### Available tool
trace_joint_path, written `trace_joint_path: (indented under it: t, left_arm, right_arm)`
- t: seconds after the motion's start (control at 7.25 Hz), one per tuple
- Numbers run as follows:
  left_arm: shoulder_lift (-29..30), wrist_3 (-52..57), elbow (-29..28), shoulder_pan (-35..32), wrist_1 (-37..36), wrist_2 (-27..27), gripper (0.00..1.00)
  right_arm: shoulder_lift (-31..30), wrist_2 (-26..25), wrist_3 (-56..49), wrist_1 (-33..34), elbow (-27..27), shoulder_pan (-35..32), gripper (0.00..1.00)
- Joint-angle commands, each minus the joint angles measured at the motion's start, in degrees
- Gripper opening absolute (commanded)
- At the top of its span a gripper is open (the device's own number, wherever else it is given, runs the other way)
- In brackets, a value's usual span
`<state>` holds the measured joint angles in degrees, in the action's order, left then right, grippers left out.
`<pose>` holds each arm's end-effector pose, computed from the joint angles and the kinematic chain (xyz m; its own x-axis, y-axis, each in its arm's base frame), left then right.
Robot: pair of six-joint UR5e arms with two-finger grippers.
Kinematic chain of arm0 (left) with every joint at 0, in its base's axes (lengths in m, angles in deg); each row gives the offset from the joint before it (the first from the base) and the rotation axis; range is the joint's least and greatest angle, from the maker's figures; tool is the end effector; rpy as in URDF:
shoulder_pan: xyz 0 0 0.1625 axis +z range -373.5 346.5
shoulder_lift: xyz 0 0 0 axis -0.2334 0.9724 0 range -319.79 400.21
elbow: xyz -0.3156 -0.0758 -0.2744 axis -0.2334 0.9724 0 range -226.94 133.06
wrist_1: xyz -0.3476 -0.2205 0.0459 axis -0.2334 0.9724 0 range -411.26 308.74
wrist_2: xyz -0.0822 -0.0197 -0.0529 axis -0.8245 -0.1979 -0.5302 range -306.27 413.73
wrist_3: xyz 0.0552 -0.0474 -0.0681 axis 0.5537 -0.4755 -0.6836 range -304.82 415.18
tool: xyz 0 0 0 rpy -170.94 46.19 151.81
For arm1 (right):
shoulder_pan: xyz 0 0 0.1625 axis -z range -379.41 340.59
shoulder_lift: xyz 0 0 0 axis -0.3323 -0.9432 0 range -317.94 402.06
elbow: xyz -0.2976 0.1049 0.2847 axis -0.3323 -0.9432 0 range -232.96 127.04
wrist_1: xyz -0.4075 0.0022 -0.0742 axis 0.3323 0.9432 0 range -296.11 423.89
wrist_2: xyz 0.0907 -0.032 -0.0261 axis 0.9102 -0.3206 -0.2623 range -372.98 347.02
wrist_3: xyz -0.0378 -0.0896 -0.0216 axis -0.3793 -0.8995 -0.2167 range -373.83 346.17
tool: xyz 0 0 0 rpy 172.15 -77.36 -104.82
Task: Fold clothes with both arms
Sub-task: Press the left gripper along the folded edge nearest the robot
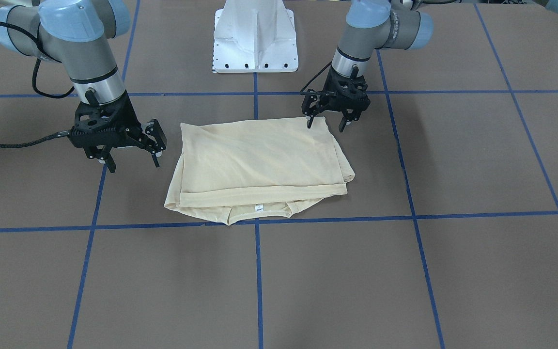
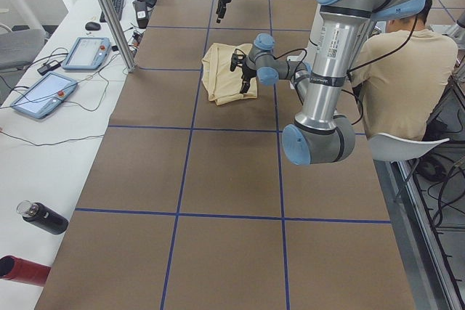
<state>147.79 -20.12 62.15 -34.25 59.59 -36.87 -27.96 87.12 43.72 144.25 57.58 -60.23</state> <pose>0.4960 -0.3294 0.3030 0.5736 0.0540 -0.8173 0.2072 0.9558 0.2086 -0.3650 -0.4684 0.2934 0.6997 -0.0937 0.7083 -0.1970 0.9276 0.3173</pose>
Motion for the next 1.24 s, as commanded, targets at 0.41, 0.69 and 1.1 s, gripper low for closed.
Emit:
trace_joint_path:
  t: [0.41,0.69,1.1]
  left_arm:
    - [-0.08,-1.0,-2.48,2.91,0.59,0.69,0.7]
    - [0.01,-1.35,-2.39,4.66,0.59,0.69,0.52]
    - [-0.08,-2.75,-1.87,4.93,0.33,1.04,0.0]
  right_arm:
    - [-0.2,0.71,-0.59,-0.03,0.03,-0.66,1.0]
    - [-0.2,0.71,-0.59,-0.03,0.03,-0.66,1.0]
    - [-0.29,0.62,-0.51,-0.03,-0.15,-0.57,1.0]
